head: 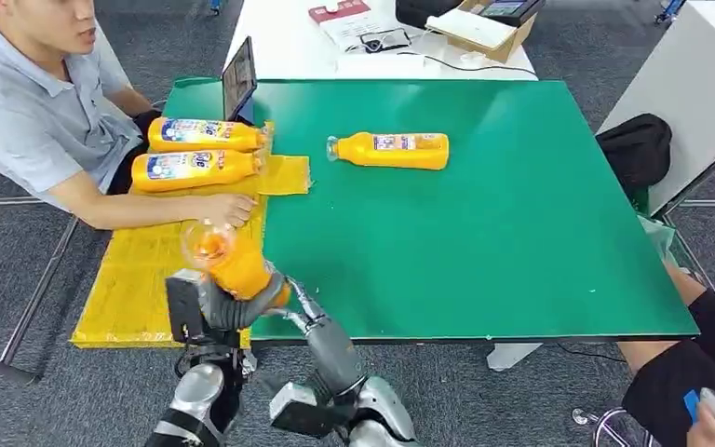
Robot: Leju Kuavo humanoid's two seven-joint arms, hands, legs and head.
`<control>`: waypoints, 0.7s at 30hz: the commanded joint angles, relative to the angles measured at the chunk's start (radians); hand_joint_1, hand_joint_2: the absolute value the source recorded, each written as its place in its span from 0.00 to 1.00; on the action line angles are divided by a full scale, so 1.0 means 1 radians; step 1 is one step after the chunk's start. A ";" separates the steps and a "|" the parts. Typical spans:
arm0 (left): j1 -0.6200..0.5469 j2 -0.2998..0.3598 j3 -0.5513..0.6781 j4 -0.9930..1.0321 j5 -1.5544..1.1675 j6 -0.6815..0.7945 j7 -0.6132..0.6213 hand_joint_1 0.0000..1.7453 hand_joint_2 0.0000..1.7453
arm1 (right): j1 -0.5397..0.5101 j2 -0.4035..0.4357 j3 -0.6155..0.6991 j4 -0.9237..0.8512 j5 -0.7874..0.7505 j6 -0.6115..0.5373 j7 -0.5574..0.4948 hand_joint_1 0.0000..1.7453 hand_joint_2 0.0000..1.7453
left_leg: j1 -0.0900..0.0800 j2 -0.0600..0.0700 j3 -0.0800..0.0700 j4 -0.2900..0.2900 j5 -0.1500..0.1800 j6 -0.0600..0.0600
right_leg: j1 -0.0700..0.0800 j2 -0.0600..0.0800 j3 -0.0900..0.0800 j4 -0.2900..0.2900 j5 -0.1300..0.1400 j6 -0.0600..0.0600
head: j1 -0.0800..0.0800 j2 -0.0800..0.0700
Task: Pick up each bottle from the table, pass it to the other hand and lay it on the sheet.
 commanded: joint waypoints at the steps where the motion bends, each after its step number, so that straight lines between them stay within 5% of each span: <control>1: -0.181 0.065 0.035 0.305 -0.255 0.117 0.026 1.00 1.00 | -0.018 -0.036 0.021 -0.076 -0.011 -0.006 -0.006 0.00 0.00 | 0.000 -0.002 0.004 -0.001 0.000 -0.001 | 0.001 -0.002 0.004 -0.001 -0.001 -0.002 | -0.001 0.000; 7: -0.335 0.099 0.050 0.531 -0.507 0.159 0.137 1.00 1.00 | -0.009 -0.025 0.004 -0.090 -0.029 0.031 -0.013 0.00 0.00 | 0.000 -0.002 0.003 -0.001 0.000 -0.001 | 0.000 -0.002 0.003 0.000 -0.001 -0.001 | -0.001 0.000; 14: -0.338 0.100 0.052 0.536 -0.506 0.156 0.137 1.00 1.00 | -0.008 -0.025 0.004 -0.090 -0.029 0.031 -0.013 0.00 0.00 | 0.001 0.001 0.004 -0.001 0.000 -0.001 | 0.001 0.000 0.004 0.000 -0.001 -0.001 | -0.001 0.000; 21: -0.516 0.146 0.086 0.813 -0.667 0.121 0.309 0.99 1.00 | 0.003 -0.014 -0.032 -0.077 -0.074 0.059 -0.014 0.00 0.00 | 0.001 0.001 0.002 0.000 0.001 -0.001 | 0.001 0.001 0.002 0.000 0.000 -0.001 | -0.001 0.000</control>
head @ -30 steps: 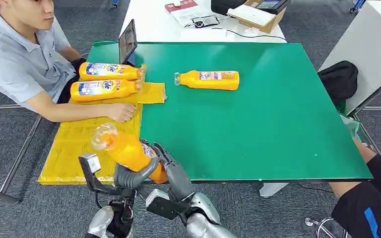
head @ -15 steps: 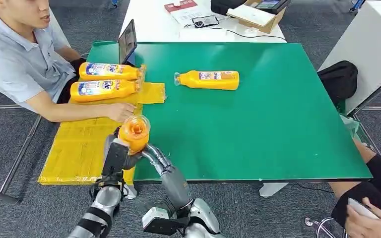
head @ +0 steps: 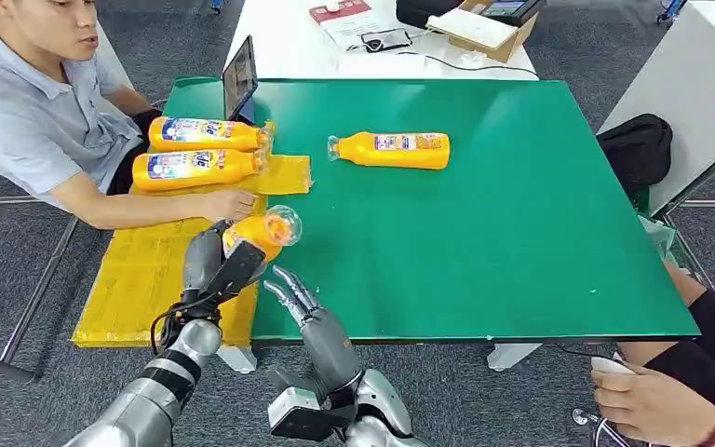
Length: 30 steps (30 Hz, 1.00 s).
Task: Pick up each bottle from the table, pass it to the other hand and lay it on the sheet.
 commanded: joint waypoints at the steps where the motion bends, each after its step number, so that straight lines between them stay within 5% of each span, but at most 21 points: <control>1: -0.216 0.071 0.032 0.368 -0.140 -0.053 0.166 0.98 1.00 | 0.000 -0.011 -0.039 0.017 -0.046 0.026 -0.001 0.00 0.00 | 0.001 0.001 0.005 0.000 -0.001 -0.001 | 0.001 0.001 0.004 0.000 -0.001 -0.002 | 0.000 0.000; 4: -0.250 0.090 -0.029 0.418 -0.254 -0.103 0.290 0.92 1.00 | 0.002 -0.013 -0.048 0.014 -0.049 0.037 0.001 0.00 0.00 | 0.001 0.001 0.006 -0.001 -0.001 -0.002 | 0.001 0.001 0.005 0.000 -0.001 -0.003 | 0.000 0.000; 11: -0.250 0.090 -0.029 0.418 -0.254 -0.103 0.290 0.92 1.00 | 0.002 -0.013 -0.048 0.014 -0.049 0.037 0.001 0.00 0.00 | 0.001 0.003 0.009 -0.001 -0.001 -0.002 | 0.001 0.002 0.007 0.001 -0.001 -0.002 | 0.000 0.000; 16: -0.262 0.086 -0.113 0.434 -0.386 -0.227 0.402 1.00 1.00 | -0.003 -0.009 -0.062 0.019 -0.046 0.048 0.004 0.00 0.00 | 0.000 0.003 0.009 -0.001 -0.001 -0.002 | 0.001 0.002 0.007 0.001 -0.001 -0.002 | 0.000 0.000; 20: -0.250 0.077 -0.171 0.428 -0.489 -0.221 0.473 0.96 1.00 | -0.004 0.000 -0.072 0.037 -0.038 0.050 0.006 0.00 0.00 | 0.000 0.003 0.009 -0.001 -0.001 -0.001 | 0.000 0.002 0.007 0.001 0.000 -0.002 | 0.000 0.000; 21: -0.241 0.069 -0.173 0.425 -0.501 -0.224 0.474 0.91 1.00 | -0.003 0.001 -0.075 0.040 -0.034 0.048 0.006 0.00 0.00 | 0.000 0.003 0.008 -0.001 0.000 -0.001 | 0.000 0.002 0.006 0.001 0.000 -0.001 | 0.000 0.000; 22: -0.232 0.061 -0.156 0.421 -0.486 -0.232 0.457 0.68 1.00 | -0.001 0.002 -0.077 0.041 -0.035 0.051 0.006 0.00 0.00 | 0.000 0.004 0.010 -0.001 -0.001 -0.002 | 0.000 0.003 0.007 0.001 -0.001 -0.002 | 0.000 0.000; 23: -0.215 0.047 -0.101 0.415 -0.422 -0.284 0.382 0.58 1.00 | 0.002 0.001 -0.080 0.043 -0.035 0.056 0.005 0.00 0.00 | 0.000 0.003 0.009 -0.002 -0.001 -0.001 | 0.000 0.002 0.007 0.001 -0.001 -0.002 | 0.000 0.000; 25: -0.191 0.036 -0.060 0.406 -0.378 -0.316 0.300 0.00 1.00 | 0.006 -0.001 -0.084 0.047 -0.034 0.061 0.000 0.00 0.00 | 0.000 0.002 0.010 -0.002 -0.001 -0.002 | 0.001 0.001 0.008 0.000 -0.001 -0.002 | 0.000 0.000; 28: -0.150 0.021 0.019 0.383 -0.256 -0.448 0.112 0.00 1.00 | 0.001 -0.002 -0.089 0.078 -0.045 0.073 -0.026 0.00 0.00 | 0.000 0.003 0.012 -0.003 -0.001 -0.001 | 0.000 0.003 0.010 -0.001 -0.001 -0.002 | 0.000 0.000; 30: -0.151 0.024 -0.050 0.378 -0.333 -0.407 0.146 0.00 1.00 | -0.003 0.001 -0.096 0.088 -0.048 0.068 -0.035 0.00 0.00 | -0.001 0.001 0.010 -0.003 0.000 -0.001 | -0.001 0.001 0.009 -0.001 -0.001 -0.001 | 0.000 0.000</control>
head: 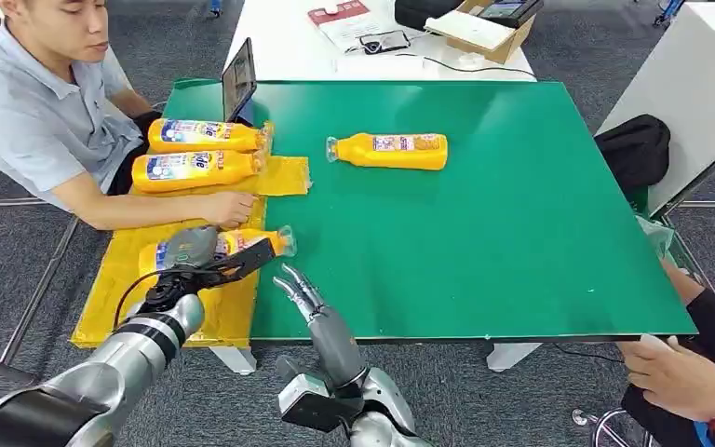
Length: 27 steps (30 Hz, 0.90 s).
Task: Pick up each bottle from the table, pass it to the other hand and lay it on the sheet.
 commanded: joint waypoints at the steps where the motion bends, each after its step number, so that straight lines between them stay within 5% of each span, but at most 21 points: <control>1: 0.073 -0.035 0.024 0.034 0.031 -0.099 -0.154 0.00 1.00 | -0.017 -0.001 -0.049 0.087 -0.015 0.010 -0.037 0.00 0.00 | 0.000 -0.001 0.007 -0.003 -0.001 0.000 | 0.000 0.000 0.007 -0.003 -0.001 -0.002 | 0.000 0.000; 4: 0.067 -0.050 0.028 0.024 0.051 -0.140 -0.178 0.00 1.00 | -0.023 -0.001 -0.052 0.087 -0.017 0.016 -0.037 0.00 0.00 | 0.000 -0.005 0.008 -0.002 -0.001 0.000 | 0.000 -0.004 0.009 -0.002 -0.003 -0.003 | 0.001 0.000; 5: 0.075 -0.057 0.072 0.013 0.119 -0.187 -0.241 0.00 0.00 | -0.026 -0.002 -0.051 0.093 -0.017 0.021 -0.037 0.00 0.00 | -0.001 -0.003 0.008 -0.002 -0.001 0.000 | -0.001 -0.002 0.009 -0.001 -0.003 -0.001 | 0.001 0.000; 8: 0.102 -0.054 0.147 -0.015 0.256 -0.289 -0.375 0.00 0.00 | -0.038 0.000 -0.047 0.122 -0.027 0.023 -0.052 0.00 0.00 | -0.001 -0.004 0.008 -0.003 0.000 -0.001 | -0.001 -0.003 0.010 -0.002 -0.002 -0.001 | 0.000 0.000; 15: 0.107 -0.049 0.141 -0.023 0.260 -0.296 -0.381 0.00 0.00 | -0.041 -0.001 -0.041 0.126 -0.033 0.017 -0.052 0.00 0.00 | -0.001 -0.004 0.012 -0.002 0.000 0.000 | -0.002 -0.004 0.014 -0.002 -0.003 0.000 | 0.000 0.000; 17: 0.122 -0.057 0.187 -0.047 0.354 -0.349 -0.470 0.00 0.00 | -0.046 -0.005 -0.028 0.127 -0.046 0.019 -0.052 0.00 0.00 | -0.001 -0.004 0.012 -0.002 0.000 0.000 | -0.001 -0.004 0.014 -0.002 -0.003 -0.001 | 0.000 0.000; 23: 0.226 -0.112 0.303 -0.308 0.710 -0.360 -0.609 0.00 0.00 | -0.052 -0.017 0.031 0.115 -0.096 -0.026 -0.052 0.00 0.00 | 0.000 -0.004 0.012 -0.002 -0.001 0.000 | -0.001 -0.004 0.014 -0.002 -0.003 -0.001 | 0.000 0.000; 24: 0.250 -0.136 0.339 -0.378 0.842 -0.409 -0.580 0.00 1.00 | -0.041 -0.024 0.043 0.087 -0.096 -0.041 -0.052 0.00 0.00 | 0.000 -0.004 0.011 -0.001 -0.001 0.000 | 0.000 -0.004 0.014 -0.002 -0.004 -0.001 | 0.000 0.000; 27: 0.291 -0.175 0.401 -0.476 1.114 -0.488 -0.507 0.00 1.00 | -0.018 -0.044 0.061 0.015 -0.105 -0.070 -0.052 0.00 0.00 | 0.000 -0.005 0.006 0.000 0.000 0.000 | 0.000 -0.006 0.008 0.000 -0.003 0.000 | 0.000 0.000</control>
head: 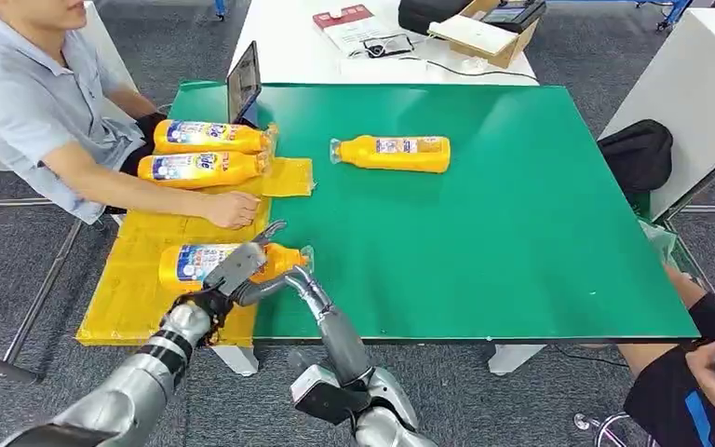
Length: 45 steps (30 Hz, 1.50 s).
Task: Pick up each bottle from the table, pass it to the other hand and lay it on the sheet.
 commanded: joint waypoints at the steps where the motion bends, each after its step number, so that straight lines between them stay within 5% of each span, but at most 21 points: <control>1: 0.137 -0.103 0.208 -0.308 0.494 -0.123 0.095 0.00 1.00 | -0.001 -0.046 0.075 -0.054 -0.019 -0.059 -0.001 0.00 0.00 | 0.001 0.001 -0.001 0.001 -0.002 -0.001 | 0.001 0.001 -0.001 0.001 -0.002 -0.001 | 0.000 0.000; 7: 0.192 -0.104 0.196 -0.381 0.718 -0.147 0.141 0.00 1.00 | 0.027 -0.075 0.072 -0.129 -0.014 -0.074 -0.001 0.00 0.00 | 0.000 0.000 -0.004 0.000 -0.001 -0.001 | 0.000 0.000 -0.004 0.000 -0.001 -0.001 | 0.000 0.000; 8: 0.207 -0.102 0.187 -0.402 0.733 -0.140 0.146 0.00 1.00 | 0.036 -0.083 0.066 -0.143 -0.009 -0.074 -0.001 0.00 1.00 | 0.001 0.001 -0.001 0.001 -0.004 -0.001 | 0.001 0.001 -0.001 0.000 -0.003 -0.003 | 0.000 0.000; 18: 0.380 -0.055 0.132 -0.719 0.715 0.043 0.089 0.00 1.00 | 0.152 -0.227 -0.144 -0.254 0.285 -0.106 0.044 0.00 1.00 | 0.000 0.000 -0.003 0.000 -0.004 0.000 | 0.001 0.000 -0.003 -0.001 -0.003 -0.002 | 0.000 0.000; 20: 0.399 -0.084 0.177 -0.799 0.875 -0.040 0.121 0.00 1.00 | 0.100 -0.255 -0.202 -0.191 0.324 -0.084 0.085 0.00 1.00 | 0.000 0.001 -0.005 0.001 -0.004 -0.001 | 0.001 0.001 -0.004 -0.001 -0.002 -0.001 | 0.000 0.000; 24: 0.368 -0.091 0.203 -0.874 0.864 0.036 0.100 0.00 1.00 | -0.173 -0.264 -0.231 0.140 0.412 -0.019 0.122 0.00 1.00 | 0.000 0.005 -0.009 0.002 -0.002 0.000 | 0.000 0.005 -0.009 0.000 0.001 -0.001 | 0.000 0.000; 38: 0.370 -0.092 0.189 -0.853 0.848 0.044 0.072 0.00 1.00 | -0.178 -0.249 -0.224 0.154 0.425 -0.020 0.128 0.00 1.00 | 0.000 0.003 -0.007 0.000 0.000 0.001 | 0.001 0.002 -0.007 -0.001 0.002 -0.002 | 0.000 0.000; 39: 0.369 -0.091 0.179 -0.854 0.823 0.060 0.055 0.00 1.00 | -0.196 -0.246 -0.220 0.175 0.425 -0.006 0.126 0.00 0.00 | 0.000 0.002 -0.009 0.000 0.001 0.001 | 0.001 0.002 -0.008 0.000 0.002 -0.002 | 0.000 0.000; 45: 0.359 -0.089 0.116 -0.834 0.720 0.163 0.042 0.00 1.00 | -0.312 -0.219 -0.170 0.387 0.522 -0.073 0.153 0.00 0.00 | 0.000 0.004 -0.008 0.001 0.001 0.001 | 0.001 0.004 -0.008 0.000 0.003 -0.003 | 0.000 0.000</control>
